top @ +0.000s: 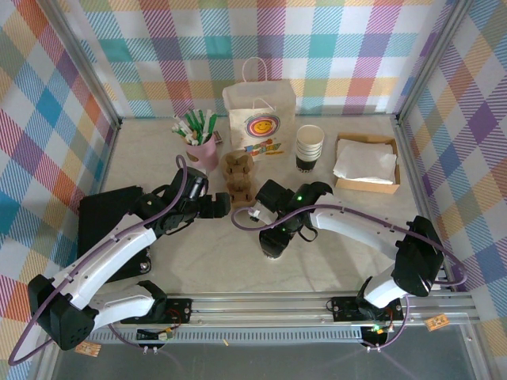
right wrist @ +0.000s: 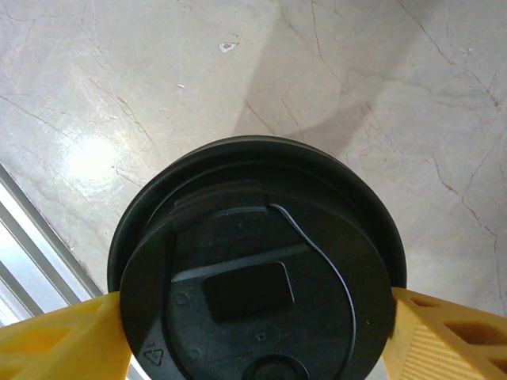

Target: Pack the takeout coffee

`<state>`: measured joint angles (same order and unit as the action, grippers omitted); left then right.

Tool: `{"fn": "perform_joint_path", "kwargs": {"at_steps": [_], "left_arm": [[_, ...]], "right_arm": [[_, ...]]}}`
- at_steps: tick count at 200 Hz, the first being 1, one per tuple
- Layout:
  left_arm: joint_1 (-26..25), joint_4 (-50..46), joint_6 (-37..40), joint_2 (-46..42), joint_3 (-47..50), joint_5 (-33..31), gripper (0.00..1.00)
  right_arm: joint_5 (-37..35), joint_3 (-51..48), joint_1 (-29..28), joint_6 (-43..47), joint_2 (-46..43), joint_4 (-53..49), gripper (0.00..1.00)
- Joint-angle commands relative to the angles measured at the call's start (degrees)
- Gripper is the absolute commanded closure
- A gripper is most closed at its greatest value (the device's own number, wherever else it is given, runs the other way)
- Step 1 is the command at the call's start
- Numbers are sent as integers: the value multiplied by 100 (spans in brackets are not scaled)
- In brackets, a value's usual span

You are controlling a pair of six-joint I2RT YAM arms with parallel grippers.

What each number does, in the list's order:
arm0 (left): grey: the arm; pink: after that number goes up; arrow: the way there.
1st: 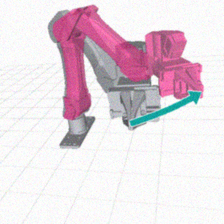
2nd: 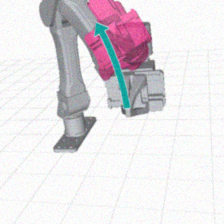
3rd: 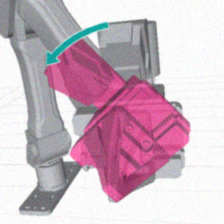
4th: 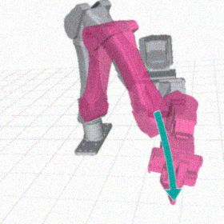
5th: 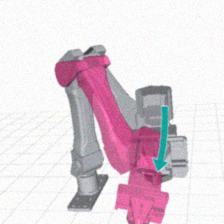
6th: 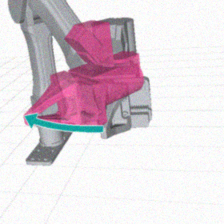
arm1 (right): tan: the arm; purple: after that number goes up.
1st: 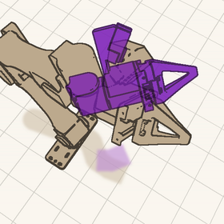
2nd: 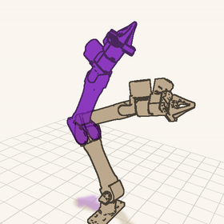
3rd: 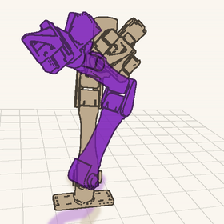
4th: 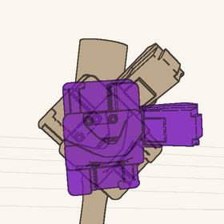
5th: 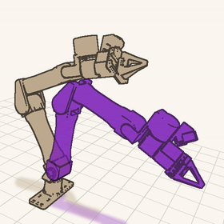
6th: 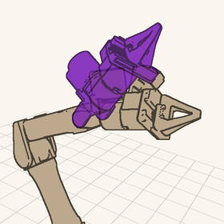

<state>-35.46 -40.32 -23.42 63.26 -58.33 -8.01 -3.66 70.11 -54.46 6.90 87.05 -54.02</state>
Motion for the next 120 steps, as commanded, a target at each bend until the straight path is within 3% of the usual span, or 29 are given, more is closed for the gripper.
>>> {"fn": "perform_joint_path", "kwargs": {"at_steps": [1,36,72,120], "left_arm": [[57,50,-85,-25,-31,36,4],[57,31,-87,-60,-14,27,4],[57,29,-75,-64,-17,14,4],[69,32,20,-26,-68,23,4]], "right_arm": [[50,-194,-30,51,82,-329,22],[-63,-165,-60,95,171,-355,25],[-96,-103,-90,32,165,-381,36],[-132,-7,-91,-304,104,-495,42]]}}
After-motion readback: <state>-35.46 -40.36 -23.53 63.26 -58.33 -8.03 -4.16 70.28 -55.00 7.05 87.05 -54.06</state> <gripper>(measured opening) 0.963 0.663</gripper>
